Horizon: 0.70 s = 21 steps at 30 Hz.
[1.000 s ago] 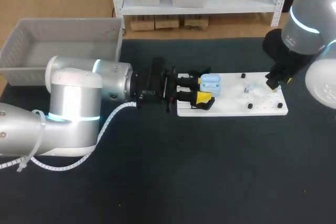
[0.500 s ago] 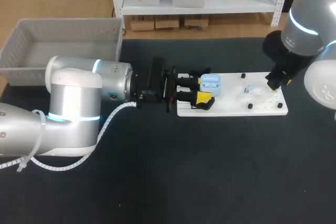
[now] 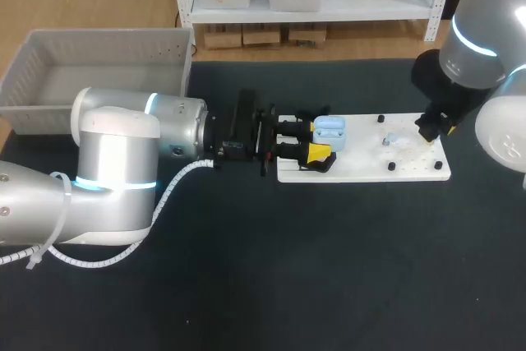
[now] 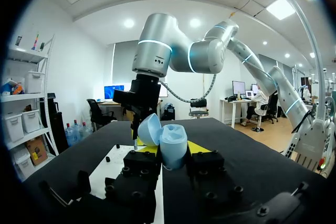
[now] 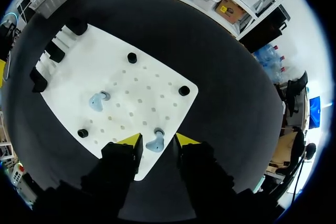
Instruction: Pick up each earbud case from the left stands, insert the matching earbuds, close the lid, and place the case in the box.
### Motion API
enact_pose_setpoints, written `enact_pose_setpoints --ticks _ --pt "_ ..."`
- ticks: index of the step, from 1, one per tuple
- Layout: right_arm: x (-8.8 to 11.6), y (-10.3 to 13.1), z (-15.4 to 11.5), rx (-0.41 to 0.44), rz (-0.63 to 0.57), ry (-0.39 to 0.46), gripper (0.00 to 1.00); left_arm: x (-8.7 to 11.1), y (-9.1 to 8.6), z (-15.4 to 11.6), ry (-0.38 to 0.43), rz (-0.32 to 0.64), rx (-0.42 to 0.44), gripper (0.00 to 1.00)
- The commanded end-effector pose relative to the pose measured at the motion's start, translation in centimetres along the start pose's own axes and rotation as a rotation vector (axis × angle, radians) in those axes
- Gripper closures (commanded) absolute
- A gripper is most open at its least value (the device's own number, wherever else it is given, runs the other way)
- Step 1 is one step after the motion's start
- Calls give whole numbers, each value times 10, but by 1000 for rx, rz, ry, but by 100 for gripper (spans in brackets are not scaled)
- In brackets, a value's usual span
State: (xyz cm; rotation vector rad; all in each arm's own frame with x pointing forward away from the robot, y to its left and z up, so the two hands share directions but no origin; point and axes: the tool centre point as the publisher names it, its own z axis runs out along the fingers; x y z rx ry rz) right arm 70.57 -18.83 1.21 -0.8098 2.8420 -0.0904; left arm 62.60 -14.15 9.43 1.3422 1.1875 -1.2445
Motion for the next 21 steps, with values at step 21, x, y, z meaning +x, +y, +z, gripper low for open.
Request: enact_pose_setpoints --ticks 21 --pt "2 1 4 7 -3 5 95 1 -1 0 -3 3 -5 100"
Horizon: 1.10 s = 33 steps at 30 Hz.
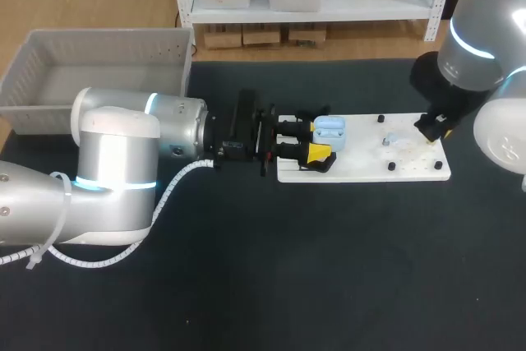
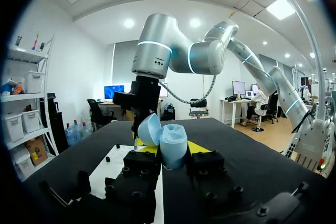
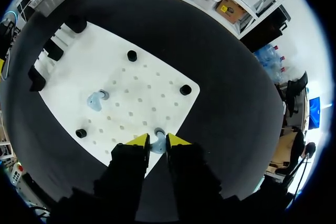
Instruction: Pick up each earbud case from the left stands, insert the matching earbuds, close the lid, and place the case in the box.
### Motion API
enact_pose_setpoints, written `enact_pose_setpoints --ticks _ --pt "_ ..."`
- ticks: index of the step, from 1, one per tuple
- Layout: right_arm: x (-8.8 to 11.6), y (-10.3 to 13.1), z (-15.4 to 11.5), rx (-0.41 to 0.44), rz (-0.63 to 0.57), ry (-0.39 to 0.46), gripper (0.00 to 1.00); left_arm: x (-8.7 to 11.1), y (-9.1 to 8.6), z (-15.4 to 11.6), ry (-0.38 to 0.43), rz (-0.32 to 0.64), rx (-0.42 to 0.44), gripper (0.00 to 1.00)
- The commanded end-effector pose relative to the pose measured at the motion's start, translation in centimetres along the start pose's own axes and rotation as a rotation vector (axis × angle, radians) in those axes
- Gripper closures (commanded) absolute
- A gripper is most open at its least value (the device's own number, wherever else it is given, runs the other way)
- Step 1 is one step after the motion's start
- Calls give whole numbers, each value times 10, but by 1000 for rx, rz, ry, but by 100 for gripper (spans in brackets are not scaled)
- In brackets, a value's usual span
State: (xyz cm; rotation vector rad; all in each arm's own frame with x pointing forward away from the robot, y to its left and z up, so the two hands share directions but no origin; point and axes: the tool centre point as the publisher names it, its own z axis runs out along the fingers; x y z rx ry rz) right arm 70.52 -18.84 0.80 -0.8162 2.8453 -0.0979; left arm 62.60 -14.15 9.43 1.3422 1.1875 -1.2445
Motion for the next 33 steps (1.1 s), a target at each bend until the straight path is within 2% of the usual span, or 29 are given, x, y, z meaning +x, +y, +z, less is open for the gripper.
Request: enact_pose_setpoints --ticks 1,2,10,19,24,26,30,33 --pt "1 1 0 5 1 -2 97 1 -1 0 -3 3 -5 100" --pt "1 1 0 6 1 -2 100 1 -1 0 -3 3 -5 100" --pt "6 4 -10 16 -1 -16 100 1 -1 0 -3 3 -5 100" --pt "12 19 -47 48 -24 -35 100 1 -1 0 -3 3 -5 100" --pt "10 38 -81 96 -10 -40 100 1 -1 0 -3 3 -5 100" --pt "8 47 -96 123 30 -8 100 1 -1 0 -3 3 -5 100" --pt "2 71 -123 107 132 34 100 1 -1 0 -3 3 -5 100" --pt "-6 89 -136 123 203 24 100 1 -1 0 -3 3 -5 100"
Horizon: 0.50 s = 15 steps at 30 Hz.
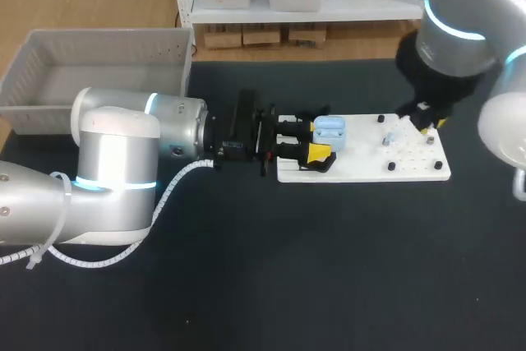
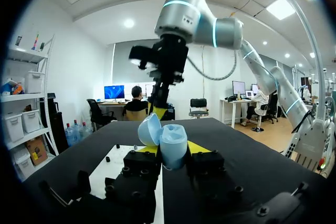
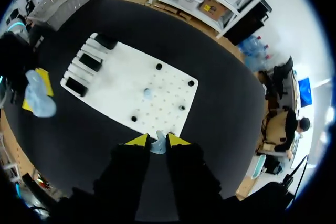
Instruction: Pick up each earbud case from the left stands, insert the matching earbuds, close the lid, and place the case in the box.
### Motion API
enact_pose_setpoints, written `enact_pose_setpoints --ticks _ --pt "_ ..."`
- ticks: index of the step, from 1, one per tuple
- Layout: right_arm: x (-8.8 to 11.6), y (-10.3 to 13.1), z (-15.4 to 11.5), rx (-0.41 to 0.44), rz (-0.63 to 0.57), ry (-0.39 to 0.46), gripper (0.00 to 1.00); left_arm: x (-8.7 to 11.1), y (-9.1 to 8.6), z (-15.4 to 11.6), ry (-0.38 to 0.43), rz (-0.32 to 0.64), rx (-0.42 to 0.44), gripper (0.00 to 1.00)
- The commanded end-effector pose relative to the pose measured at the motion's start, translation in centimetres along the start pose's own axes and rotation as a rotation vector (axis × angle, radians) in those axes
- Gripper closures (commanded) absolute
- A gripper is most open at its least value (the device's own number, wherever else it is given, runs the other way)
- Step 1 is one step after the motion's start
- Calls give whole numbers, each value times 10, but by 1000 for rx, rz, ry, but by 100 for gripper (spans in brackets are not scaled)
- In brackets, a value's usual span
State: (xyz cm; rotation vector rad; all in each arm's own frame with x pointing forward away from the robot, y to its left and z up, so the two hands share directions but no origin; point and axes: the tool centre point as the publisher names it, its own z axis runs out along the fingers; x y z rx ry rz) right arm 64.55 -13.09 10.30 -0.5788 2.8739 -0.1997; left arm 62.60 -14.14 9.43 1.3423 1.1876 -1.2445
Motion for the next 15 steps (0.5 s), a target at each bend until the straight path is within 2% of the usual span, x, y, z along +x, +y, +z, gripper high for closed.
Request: enact_pose_setpoints --ticks 1,5,10,12,15 --pt "-8 24 -35 30 72 24 100 1 -1 0 -3 3 -5 100" --pt "-9 42 -40 16 127 59 100 1 -1 0 -3 3 -5 100" --pt "-10 67 -51 -52 229 81 100 1 -1 0 -3 3 -5 100" --pt "-9 73 -57 -66 274 70 100 1 -1 0 -3 3 -5 100" --pt "-9 73 -57 -66 274 70 100 1 -1 0 -3 3 -5 100"
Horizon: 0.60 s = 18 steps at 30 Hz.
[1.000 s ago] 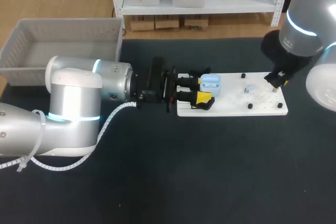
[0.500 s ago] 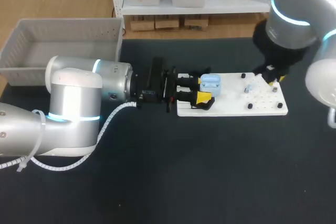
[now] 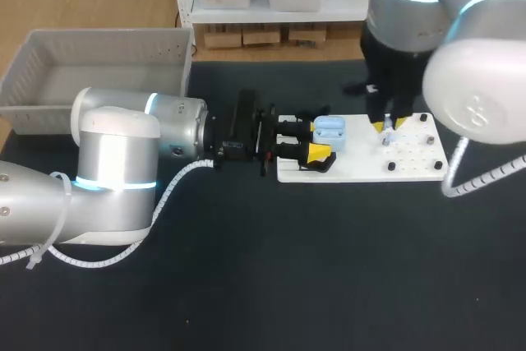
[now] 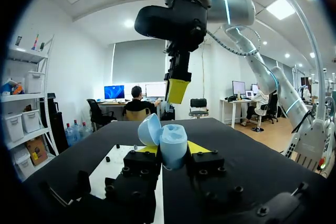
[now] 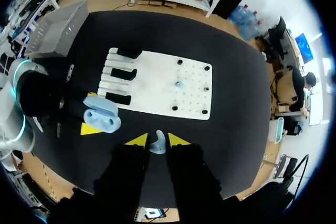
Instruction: Pick up each earbud case from the left stands, insert the matching earbuds, close the lid, and place the case in the box.
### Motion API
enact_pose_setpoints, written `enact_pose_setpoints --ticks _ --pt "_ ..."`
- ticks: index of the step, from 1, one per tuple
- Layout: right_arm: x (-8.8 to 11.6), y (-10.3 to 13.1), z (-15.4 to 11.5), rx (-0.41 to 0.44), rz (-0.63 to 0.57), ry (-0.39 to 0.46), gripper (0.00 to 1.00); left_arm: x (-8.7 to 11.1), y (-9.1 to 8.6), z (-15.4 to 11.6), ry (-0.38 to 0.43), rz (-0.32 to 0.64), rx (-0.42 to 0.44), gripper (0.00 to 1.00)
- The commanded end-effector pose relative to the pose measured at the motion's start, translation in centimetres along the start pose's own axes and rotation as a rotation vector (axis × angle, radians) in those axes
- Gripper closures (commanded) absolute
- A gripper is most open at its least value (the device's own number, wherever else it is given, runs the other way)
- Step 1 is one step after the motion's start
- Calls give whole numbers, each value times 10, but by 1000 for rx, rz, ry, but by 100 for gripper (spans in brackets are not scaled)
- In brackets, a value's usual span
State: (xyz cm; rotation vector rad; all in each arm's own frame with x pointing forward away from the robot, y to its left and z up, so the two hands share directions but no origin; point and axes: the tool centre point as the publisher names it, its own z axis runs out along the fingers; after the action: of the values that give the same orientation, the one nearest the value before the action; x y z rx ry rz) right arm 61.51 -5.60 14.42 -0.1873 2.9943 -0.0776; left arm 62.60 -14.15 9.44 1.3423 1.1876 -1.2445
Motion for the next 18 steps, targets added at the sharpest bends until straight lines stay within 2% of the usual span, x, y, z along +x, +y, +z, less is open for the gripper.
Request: enact_pose_setpoints --ticks 1,15,17,18 --pt "0 1 -3 4 0 2 100 1 -1 0 -3 3 -5 100" --pt "0 1 -3 4 0 2 100 1 -1 0 -3 3 -5 100" --pt "-2 5 -1 93 54 24 100 1 -1 0 -3 3 -5 100" --pt "-3 6 -3 47 114 41 100 1 -1 0 -3 3 -5 100"
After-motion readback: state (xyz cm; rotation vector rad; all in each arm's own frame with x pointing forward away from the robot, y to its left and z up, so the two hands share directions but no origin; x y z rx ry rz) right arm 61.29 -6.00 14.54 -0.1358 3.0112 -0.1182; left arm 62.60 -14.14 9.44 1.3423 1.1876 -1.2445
